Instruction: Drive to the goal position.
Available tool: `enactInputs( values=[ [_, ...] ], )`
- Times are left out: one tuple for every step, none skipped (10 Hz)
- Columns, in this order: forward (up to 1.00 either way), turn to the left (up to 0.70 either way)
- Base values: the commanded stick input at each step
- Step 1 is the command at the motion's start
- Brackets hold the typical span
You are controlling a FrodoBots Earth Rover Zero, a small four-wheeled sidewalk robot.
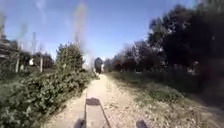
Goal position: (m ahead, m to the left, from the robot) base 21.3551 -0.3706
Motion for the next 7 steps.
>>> enactInputs(
  values=[
    [0.70,0.00],
    [0.70,0.00],
    [0.70,0.00],
    [0.70,0.00],
    [0.70,0.00],
    [0.70,0.00],
    [0.70,0.00]
  ],
)
